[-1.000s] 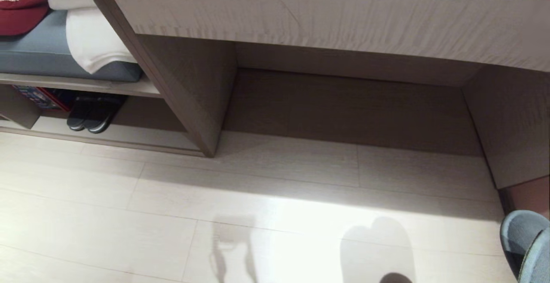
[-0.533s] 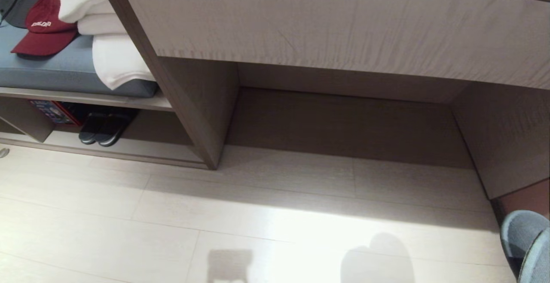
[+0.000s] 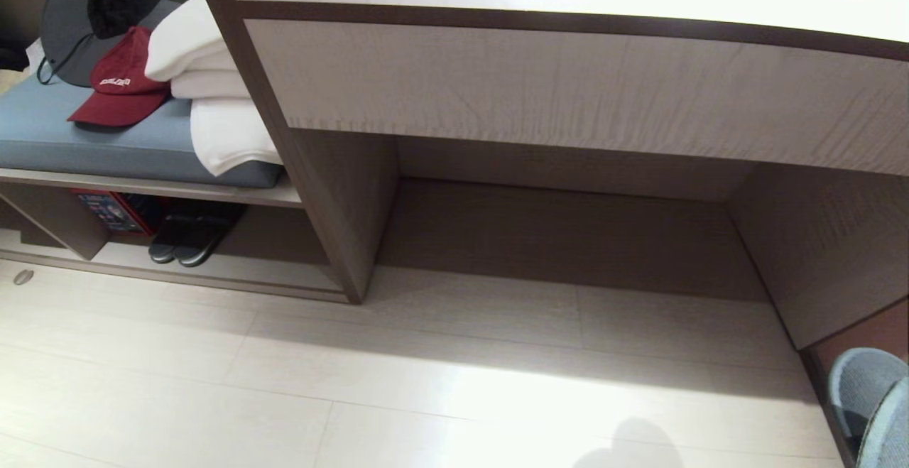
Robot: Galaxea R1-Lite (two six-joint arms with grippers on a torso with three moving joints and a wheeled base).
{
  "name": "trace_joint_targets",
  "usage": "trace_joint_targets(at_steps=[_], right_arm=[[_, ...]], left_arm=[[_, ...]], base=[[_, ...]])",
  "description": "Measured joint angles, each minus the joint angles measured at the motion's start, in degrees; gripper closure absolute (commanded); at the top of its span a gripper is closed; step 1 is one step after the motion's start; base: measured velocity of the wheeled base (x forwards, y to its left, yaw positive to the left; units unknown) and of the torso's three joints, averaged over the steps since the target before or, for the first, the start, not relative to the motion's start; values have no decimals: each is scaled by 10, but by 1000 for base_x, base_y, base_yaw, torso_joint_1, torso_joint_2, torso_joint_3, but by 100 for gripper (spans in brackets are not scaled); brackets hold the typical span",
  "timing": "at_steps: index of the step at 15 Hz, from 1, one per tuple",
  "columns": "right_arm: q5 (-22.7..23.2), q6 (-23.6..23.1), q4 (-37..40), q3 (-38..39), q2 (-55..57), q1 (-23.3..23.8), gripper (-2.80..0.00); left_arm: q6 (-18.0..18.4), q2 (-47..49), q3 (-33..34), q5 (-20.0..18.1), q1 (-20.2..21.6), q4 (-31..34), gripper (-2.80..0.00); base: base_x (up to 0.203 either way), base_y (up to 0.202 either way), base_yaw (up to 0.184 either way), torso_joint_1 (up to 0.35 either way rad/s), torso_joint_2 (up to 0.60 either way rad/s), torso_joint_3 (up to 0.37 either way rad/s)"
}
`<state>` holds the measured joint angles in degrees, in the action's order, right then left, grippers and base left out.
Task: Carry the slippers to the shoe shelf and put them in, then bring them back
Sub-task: Place the slippers into the shoe cabinet
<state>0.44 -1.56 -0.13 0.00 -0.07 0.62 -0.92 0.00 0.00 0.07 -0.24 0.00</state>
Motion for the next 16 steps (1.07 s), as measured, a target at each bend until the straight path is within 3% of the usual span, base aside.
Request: trace_joint_targets(at_steps=[16], right_arm=[[0,0,0,0,0,0,0]], left_arm=[[0,0,0,0,0,0,0]], base=[[0,0,0,3,0,201]])
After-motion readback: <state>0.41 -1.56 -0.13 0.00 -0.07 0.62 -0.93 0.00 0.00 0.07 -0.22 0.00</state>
